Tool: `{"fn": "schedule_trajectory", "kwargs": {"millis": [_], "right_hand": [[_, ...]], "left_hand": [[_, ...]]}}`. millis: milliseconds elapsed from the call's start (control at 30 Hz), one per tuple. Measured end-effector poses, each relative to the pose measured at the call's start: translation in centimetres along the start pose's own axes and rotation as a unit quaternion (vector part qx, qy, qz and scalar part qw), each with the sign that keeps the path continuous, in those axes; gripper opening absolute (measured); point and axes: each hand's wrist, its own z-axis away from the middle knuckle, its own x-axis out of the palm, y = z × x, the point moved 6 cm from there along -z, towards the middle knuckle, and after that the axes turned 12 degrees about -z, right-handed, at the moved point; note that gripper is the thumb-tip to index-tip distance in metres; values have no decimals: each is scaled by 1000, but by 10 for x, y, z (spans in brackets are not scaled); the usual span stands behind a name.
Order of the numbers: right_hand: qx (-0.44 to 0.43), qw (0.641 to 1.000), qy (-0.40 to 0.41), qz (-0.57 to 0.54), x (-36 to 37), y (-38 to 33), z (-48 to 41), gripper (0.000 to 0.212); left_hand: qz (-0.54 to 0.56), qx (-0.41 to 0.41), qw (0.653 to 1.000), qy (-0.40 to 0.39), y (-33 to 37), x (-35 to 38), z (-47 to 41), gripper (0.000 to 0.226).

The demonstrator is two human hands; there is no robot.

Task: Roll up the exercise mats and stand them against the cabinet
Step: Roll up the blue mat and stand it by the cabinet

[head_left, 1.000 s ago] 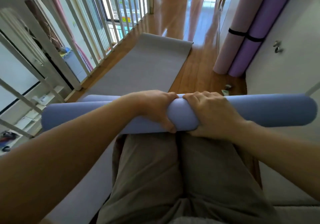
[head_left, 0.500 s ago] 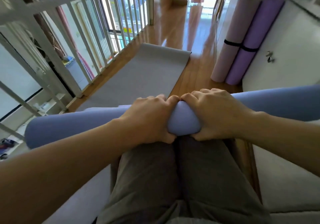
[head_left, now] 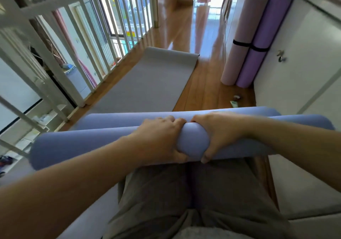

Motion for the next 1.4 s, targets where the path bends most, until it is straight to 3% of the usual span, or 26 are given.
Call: {"fn": "schedule_trajectory", "kwargs": {"millis": [67,133,233,333,533,633,800,933,1033,1100,1400], "right_hand": [[18,999,-38,-25,-3,5,-10,83],[20,999,-36,-7,-5,5,-10,85],[3,989,73,130,-3,-4,7,99],[-7,985,132,115,5,-6,15,95],[25,997,30,65,-21,9,-14,91],[38,998,13,38,-21,13,-24,93],[-13,973,179,146,-6,-2,-6,95],[3,985,131,111,-28,2,-24,89],[10,988,114,100,-32,8,-27,90],[-2,986,125,113,-27,9,-27,88],[-18,986,91,138,-48,-2,-26,85]], "left_hand": [[-18,-12,999,35,2,1,1,91],[14,-6,1000,15,-4,2,-4,90],[84,6,995,-52,-17,1,-17,83],[114,17,989,-95,-22,1,-28,80],[-88,-32,995,43,-3,1,-14,95],[-45,-29,998,43,-17,-2,-24,93],[67,3,996,-65,-39,2,-43,84],[112,-15,988,-105,-49,-2,-57,80],[-22,-47,999,11,-39,-1,-43,92],[-56,-47,996,59,-31,3,-33,96],[-29,-44,999,14,-39,-27,-37,84]]}}
